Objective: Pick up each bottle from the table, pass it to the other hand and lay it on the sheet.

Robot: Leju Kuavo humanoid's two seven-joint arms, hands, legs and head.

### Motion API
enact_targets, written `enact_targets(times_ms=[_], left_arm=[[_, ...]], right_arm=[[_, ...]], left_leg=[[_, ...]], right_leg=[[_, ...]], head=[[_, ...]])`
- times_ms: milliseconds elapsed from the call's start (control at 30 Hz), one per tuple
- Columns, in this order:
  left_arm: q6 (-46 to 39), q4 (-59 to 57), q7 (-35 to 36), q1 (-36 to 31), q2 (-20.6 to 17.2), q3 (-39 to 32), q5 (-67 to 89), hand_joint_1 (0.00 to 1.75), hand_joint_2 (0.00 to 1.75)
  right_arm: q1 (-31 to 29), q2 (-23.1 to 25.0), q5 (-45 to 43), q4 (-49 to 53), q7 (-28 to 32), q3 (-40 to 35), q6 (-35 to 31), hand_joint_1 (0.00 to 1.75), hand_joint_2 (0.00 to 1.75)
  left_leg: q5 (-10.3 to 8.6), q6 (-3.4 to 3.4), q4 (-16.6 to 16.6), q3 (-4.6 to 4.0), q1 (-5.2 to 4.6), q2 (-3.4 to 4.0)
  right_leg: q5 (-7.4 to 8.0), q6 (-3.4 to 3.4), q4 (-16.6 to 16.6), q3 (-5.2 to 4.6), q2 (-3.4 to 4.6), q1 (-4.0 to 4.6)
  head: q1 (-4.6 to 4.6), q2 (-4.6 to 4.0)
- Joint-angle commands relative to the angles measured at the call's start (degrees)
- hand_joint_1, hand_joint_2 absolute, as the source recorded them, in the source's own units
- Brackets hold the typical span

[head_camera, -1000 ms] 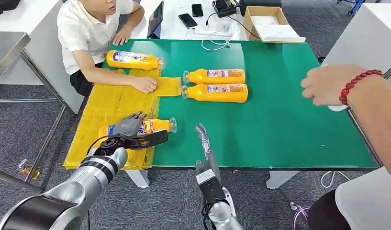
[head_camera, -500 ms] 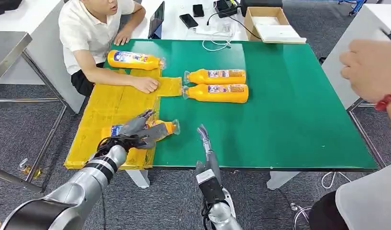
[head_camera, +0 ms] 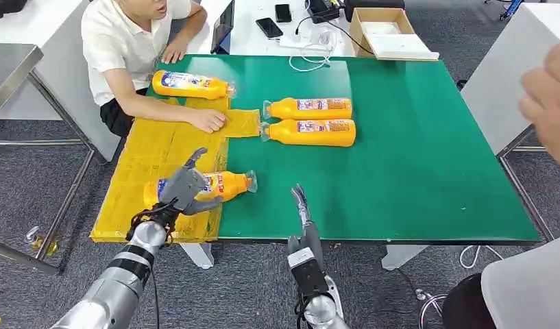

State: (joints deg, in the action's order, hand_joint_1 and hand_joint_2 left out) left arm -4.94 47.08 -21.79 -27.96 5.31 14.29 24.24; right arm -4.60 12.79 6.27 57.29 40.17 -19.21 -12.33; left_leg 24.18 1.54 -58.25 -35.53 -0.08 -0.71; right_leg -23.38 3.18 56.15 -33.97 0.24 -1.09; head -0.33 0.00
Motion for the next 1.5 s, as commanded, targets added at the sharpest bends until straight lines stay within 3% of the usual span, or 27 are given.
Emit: enact_targets(times_ms=[33, 267, 433, 467, 600, 767, 833, 967, 1500], left_arm=[[-0.13, 14.37, -3.97, 7.56, -1.45, -2.51, -10.51, 0.00, 1.75], [8.52, 32.92, -0.91, 19.79, -1.38, -4.78, -31.12, 0.00, 1.75], [8.65, 38.59, -0.14, 24.95, -1.40, -4.38, -33.82, 0.00, 1.75], [8.66, 40.07, -0.13, 26.65, -1.40, -4.26, -33.95, 0.00, 1.75], [6.07, 44.22, -0.83, 30.56, -0.81, -3.05, -32.29, 0.00, 1.75], [3.76, 45.06, -0.55, 31.43, -0.32, -2.21, -31.17, 0.00, 1.75], [1.04, 46.76, -0.51, 33.71, 0.32, -1.17, -30.55, 0.00, 1.75], [-3.62, 48.12, -2.59, 36.52, 0.67, 2.87, -26.20, 0.00, 1.75], [-18.81, 47.82, -7.77, 40.08, 0.17, 9.73, -21.34, 0.00, 1.75]], right_arm=[[1.37, -2.02, -1.04, 3.72, -0.17, -0.30, -0.23, 0.00, 0.00], [6.57, -1.40, -5.34, 18.24, -0.17, 6.00, -0.12, 0.00, 0.00], [8.46, -0.99, -3.29, 23.52, -0.57, 8.82, -3.80, 0.00, 0.00], [9.12, -0.34, -2.94, 24.89, -0.99, 10.05, -6.25, 0.00, 1.75], [11.23, -1.30, 3.42, 31.21, -0.17, 10.17, -15.45, 0.00, 1.75], [12.24, -1.29, 3.89, 32.65, -0.17, 10.44, -18.89, 0.00, 1.75], [13.63, -1.34, -1.74, 33.88, -4.08, 11.36, -15.27, 0.00, 1.75], [14.42, -1.78, -0.89, 33.20, -5.80, 12.90, -15.20, 0.00, 1.75], [18.78, -1.46, 2.38, 33.12, -5.74, 14.34, -16.20, 0.00, 1.75]], left_leg=[[0.11, -0.07, 0.03, 0.19, 0.04, 0.16], [0.20, -0.09, -0.02, 0.19, 0.02, 0.27], [0.18, -0.09, -0.02, 0.06, 0.01, 0.23], [0.12, -0.07, 0.01, -0.01, -0.02, 0.18], [0.13, -0.06, -0.01, -0.01, -0.01, 0.16], [0.17, -0.10, 0.00, 0.12, 0.03, 0.08], [0.09, -0.06, 0.01, -0.02, 0.00, 0.07], [0.20, -0.09, 0.02, 0.16, 0.02, 0.12], [0.19, -0.07, 0.04, 0.09, 0.02, 0.07]], right_leg=[[-0.06, -0.11, -0.05, 0.16, 0.10, 0.05], [-0.14, -0.14, 0.01, 0.12, 0.16, 0.03], [-0.12, -0.12, -0.01, -0.01, 0.12, 0.02], [-0.08, -0.10, -0.01, -0.09, 0.09, -0.01], [-0.10, -0.10, -0.01, -0.07, 0.07, 0.00], [-0.16, -0.15, -0.04, 0.08, -0.04, 0.05], [-0.09, -0.09, -0.05, -0.09, -0.02, 0.01], [-0.17, -0.14, -0.07, 0.11, 0.00, 0.04], [-0.15, -0.12, -0.09, 0.03, -0.05, 0.04]], head=[[0.00, 0.00], [-0.02, 0.00], [0.00, 0.00], [-0.02, 0.00], [-0.02, 0.00], [0.00, 0.00], [-0.02, 0.00], [-0.02, 0.00], [-0.02, 0.00]])
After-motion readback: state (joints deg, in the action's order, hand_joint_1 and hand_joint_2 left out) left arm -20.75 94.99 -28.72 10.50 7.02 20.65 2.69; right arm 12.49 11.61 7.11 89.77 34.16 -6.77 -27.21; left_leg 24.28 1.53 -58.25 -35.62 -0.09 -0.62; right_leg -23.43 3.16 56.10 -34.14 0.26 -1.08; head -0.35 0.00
